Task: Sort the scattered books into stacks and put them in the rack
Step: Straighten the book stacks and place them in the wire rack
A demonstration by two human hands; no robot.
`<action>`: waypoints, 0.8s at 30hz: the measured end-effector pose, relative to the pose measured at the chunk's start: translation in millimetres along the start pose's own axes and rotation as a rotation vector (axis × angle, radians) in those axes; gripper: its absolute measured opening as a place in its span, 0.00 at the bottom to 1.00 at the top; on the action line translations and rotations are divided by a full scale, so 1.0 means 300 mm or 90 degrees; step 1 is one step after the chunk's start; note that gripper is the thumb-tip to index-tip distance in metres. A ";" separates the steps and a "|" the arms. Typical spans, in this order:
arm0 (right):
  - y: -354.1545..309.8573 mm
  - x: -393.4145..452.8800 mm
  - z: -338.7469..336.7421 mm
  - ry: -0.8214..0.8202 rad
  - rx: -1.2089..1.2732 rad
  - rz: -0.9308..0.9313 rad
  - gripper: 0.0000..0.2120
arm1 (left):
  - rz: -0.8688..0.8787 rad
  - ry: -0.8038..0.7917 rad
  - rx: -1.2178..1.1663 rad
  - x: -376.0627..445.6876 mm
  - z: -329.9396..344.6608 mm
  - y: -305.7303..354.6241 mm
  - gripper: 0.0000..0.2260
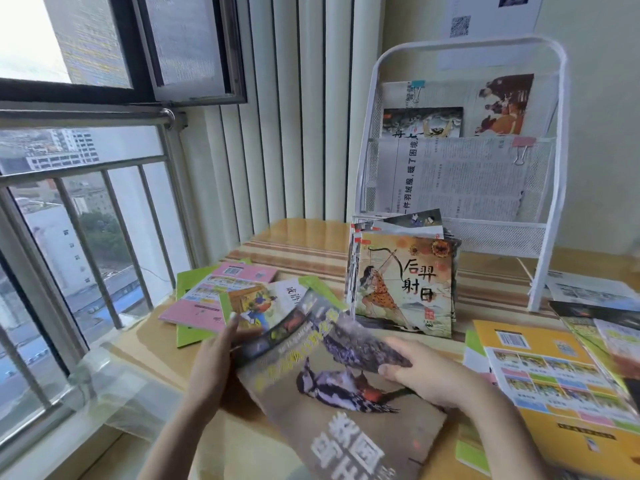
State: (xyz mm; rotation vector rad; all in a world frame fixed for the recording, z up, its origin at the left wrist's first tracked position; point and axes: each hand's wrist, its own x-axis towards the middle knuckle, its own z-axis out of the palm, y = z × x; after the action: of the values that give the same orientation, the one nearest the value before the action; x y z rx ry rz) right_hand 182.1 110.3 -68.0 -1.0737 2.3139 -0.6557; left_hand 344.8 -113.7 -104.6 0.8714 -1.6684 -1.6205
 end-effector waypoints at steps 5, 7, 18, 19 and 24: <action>-0.013 0.015 -0.028 0.056 -0.154 0.056 0.24 | 0.112 -0.007 0.296 0.061 0.011 -0.058 0.01; -0.004 0.034 -0.001 0.139 -0.184 0.063 0.22 | 0.193 0.036 0.432 0.061 0.025 -0.054 0.03; 0.065 0.064 0.104 0.258 -0.223 0.104 0.20 | 0.312 -0.114 0.950 0.240 0.020 -0.038 0.30; 0.068 0.066 0.109 0.267 -0.218 0.103 0.20 | 0.295 -0.141 0.940 0.258 0.025 -0.041 0.27; 0.082 0.067 0.115 0.291 -0.199 0.092 0.20 | 0.198 -0.020 0.993 0.295 0.069 -0.056 0.18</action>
State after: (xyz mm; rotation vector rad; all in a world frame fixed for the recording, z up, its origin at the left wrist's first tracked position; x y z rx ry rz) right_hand 178.6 101.2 -113.9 -0.9458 2.9353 -0.5357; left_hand 277.8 -174.8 -122.0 1.0871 -2.7914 0.1613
